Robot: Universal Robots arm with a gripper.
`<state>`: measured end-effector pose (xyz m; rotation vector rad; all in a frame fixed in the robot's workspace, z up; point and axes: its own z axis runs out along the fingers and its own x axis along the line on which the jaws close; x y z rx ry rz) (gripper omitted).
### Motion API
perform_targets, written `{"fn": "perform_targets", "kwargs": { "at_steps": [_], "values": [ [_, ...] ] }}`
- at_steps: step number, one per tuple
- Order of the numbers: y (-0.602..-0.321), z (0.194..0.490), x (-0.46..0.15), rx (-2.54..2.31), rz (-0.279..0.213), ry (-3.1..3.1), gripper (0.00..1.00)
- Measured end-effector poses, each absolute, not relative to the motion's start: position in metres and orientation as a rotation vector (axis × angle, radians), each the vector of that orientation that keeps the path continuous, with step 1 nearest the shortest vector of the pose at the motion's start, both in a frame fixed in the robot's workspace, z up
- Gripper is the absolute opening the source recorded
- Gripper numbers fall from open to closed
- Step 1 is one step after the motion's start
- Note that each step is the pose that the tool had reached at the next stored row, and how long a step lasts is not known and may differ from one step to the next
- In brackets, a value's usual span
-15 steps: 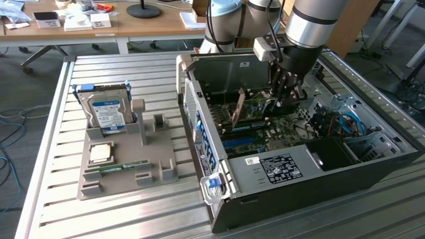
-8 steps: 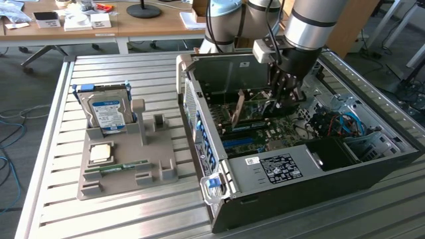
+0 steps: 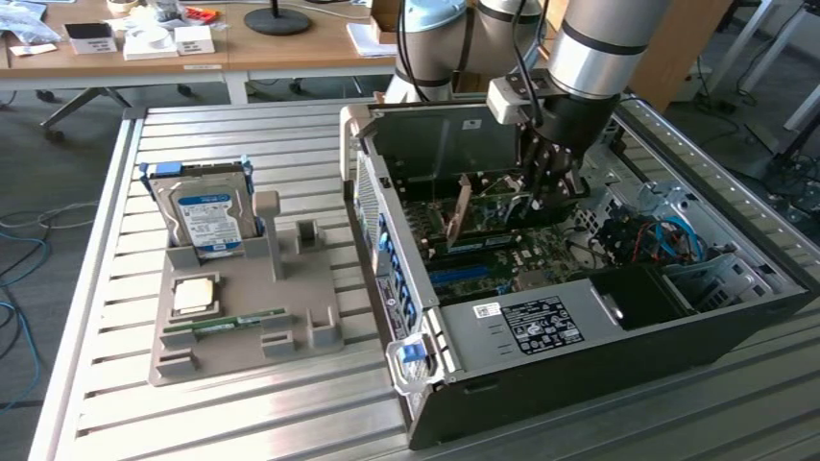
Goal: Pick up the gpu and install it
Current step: 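Insert the gpu into the slot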
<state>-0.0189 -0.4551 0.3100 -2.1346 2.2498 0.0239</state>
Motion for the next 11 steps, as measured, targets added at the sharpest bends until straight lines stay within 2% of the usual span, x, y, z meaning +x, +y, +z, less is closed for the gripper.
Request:
{"fn": "perform_targets", "kwargs": {
  "at_steps": [11],
  "values": [
    [-0.4551,0.31,-0.0186,-2.145,0.048,2.262,0.27]
  ]
}}
